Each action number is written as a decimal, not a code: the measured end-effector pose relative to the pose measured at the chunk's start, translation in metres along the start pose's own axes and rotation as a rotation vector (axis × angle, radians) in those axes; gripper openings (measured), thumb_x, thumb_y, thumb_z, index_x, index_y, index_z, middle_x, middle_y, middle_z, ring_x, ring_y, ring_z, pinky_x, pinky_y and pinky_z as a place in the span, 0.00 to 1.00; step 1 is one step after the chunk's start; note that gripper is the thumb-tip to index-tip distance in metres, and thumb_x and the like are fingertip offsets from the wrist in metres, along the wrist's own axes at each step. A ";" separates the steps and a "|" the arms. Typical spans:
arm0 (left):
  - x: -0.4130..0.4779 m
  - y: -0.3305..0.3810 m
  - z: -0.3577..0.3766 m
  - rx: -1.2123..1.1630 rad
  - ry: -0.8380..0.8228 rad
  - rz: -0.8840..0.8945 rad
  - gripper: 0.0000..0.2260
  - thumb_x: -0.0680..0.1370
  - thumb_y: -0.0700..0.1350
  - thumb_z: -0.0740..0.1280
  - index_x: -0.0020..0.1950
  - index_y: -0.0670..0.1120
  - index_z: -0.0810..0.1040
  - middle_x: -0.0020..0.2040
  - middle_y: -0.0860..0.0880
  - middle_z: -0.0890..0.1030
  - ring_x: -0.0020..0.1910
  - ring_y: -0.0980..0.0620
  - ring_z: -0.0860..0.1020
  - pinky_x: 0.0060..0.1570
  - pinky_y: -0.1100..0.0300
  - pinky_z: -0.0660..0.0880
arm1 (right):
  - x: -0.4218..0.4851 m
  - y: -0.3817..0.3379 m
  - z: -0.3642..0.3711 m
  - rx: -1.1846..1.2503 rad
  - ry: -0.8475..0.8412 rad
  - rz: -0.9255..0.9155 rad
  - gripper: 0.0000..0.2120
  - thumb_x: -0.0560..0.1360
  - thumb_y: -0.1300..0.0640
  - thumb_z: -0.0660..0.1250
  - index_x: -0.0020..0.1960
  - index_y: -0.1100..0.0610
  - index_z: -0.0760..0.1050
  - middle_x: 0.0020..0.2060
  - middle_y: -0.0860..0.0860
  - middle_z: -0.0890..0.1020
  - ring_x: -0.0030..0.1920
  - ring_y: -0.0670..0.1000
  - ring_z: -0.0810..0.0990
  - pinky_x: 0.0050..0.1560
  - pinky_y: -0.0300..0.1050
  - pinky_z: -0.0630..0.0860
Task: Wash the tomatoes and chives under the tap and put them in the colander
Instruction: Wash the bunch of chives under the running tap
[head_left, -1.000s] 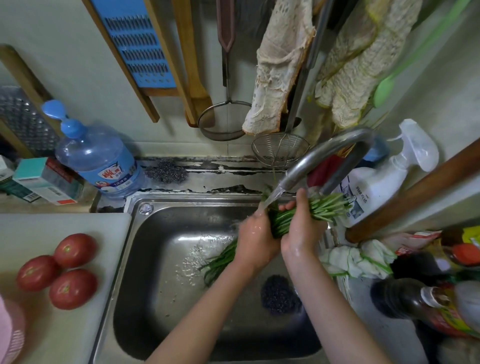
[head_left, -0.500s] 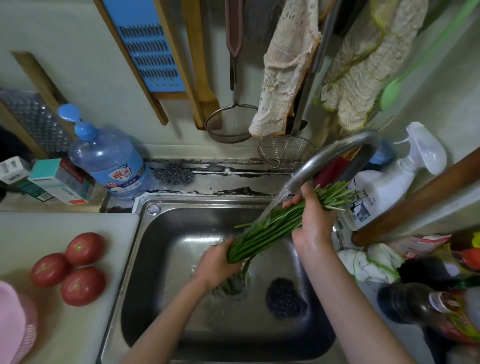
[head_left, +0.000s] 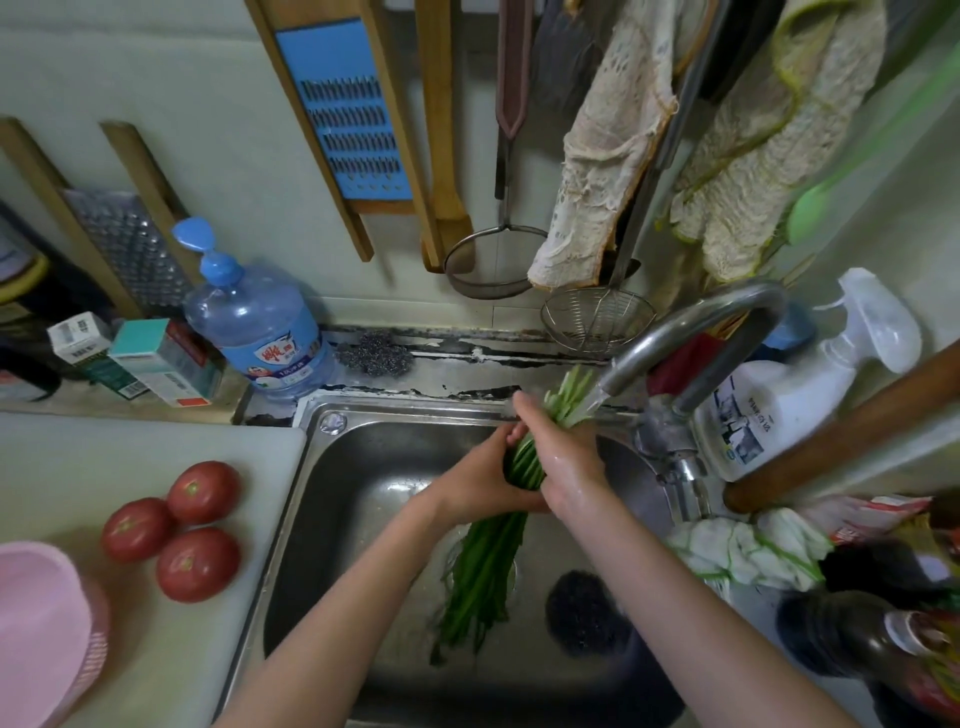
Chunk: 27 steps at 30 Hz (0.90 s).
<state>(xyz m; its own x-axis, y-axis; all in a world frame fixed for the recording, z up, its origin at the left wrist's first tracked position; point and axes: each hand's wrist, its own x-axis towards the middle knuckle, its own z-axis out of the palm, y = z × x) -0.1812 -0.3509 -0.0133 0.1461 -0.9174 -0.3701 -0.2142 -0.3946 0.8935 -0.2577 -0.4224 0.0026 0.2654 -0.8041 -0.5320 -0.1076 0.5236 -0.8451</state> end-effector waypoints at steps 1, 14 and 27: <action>0.003 -0.003 0.003 -0.066 0.009 -0.023 0.35 0.69 0.42 0.76 0.73 0.48 0.63 0.61 0.52 0.78 0.57 0.57 0.78 0.57 0.63 0.76 | 0.002 -0.003 0.000 -0.051 -0.060 0.023 0.16 0.68 0.49 0.75 0.49 0.58 0.78 0.33 0.49 0.79 0.42 0.51 0.80 0.46 0.46 0.76; 0.009 -0.035 0.022 -1.053 0.343 -0.070 0.11 0.72 0.47 0.68 0.46 0.40 0.82 0.49 0.39 0.83 0.50 0.42 0.82 0.55 0.48 0.77 | 0.019 0.046 -0.052 -0.523 -0.602 -0.205 0.19 0.70 0.46 0.72 0.58 0.38 0.71 0.55 0.42 0.80 0.59 0.41 0.77 0.59 0.39 0.73; 0.000 -0.039 0.038 -1.414 0.273 -0.140 0.18 0.73 0.41 0.63 0.61 0.36 0.76 0.56 0.39 0.80 0.56 0.43 0.78 0.66 0.48 0.68 | 0.007 0.039 -0.059 -1.033 -0.460 -0.500 0.21 0.78 0.39 0.53 0.68 0.44 0.66 0.58 0.51 0.80 0.58 0.55 0.78 0.55 0.52 0.75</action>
<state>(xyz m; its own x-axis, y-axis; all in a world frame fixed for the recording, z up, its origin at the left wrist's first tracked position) -0.2095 -0.3377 -0.0575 0.2959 -0.7744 -0.5592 0.9095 0.0494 0.4129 -0.3166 -0.4246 -0.0369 0.7847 -0.5685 -0.2473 -0.5475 -0.4483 -0.7066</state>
